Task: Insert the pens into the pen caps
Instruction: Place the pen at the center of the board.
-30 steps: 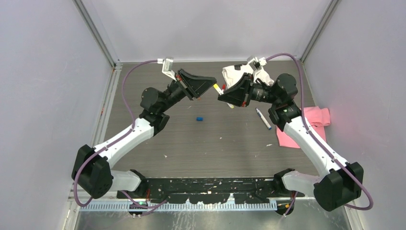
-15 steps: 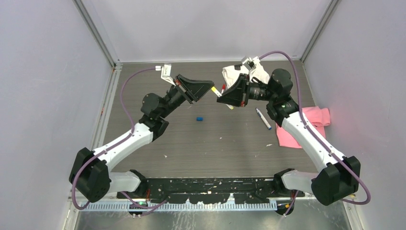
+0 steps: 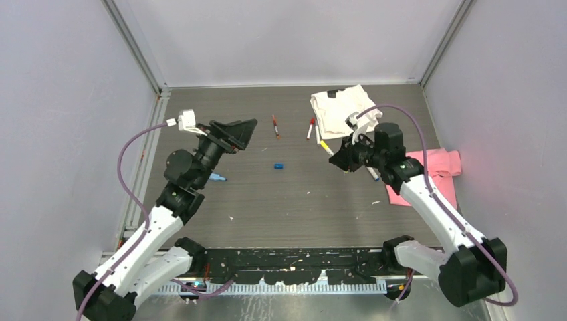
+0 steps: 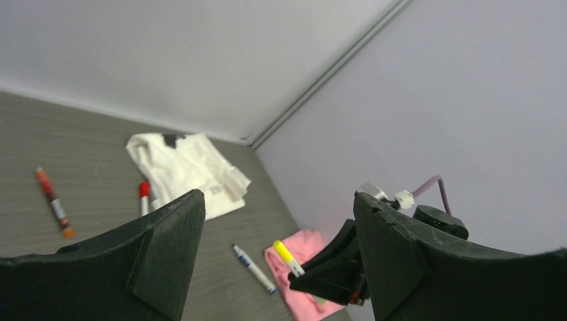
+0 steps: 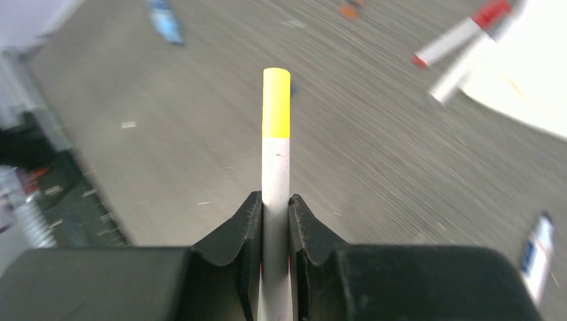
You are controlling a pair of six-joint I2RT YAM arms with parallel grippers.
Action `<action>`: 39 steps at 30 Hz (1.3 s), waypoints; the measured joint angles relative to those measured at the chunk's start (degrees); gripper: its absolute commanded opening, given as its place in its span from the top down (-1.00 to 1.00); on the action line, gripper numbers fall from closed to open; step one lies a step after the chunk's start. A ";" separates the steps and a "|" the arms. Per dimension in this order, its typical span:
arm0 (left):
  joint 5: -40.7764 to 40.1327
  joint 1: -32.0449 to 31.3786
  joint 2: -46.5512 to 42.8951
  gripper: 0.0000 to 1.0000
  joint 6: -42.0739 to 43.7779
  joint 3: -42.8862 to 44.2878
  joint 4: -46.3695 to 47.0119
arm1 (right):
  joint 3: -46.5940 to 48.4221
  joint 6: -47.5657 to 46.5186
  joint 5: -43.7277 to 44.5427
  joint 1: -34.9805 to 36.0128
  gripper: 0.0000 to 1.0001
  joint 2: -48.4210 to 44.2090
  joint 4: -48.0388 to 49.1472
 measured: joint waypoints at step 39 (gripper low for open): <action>1.64 2.27 16.48 -0.50 1.88 8.35 -21.88 | 32.94 21.55 26.77 -0.11 0.31 57.53 10.64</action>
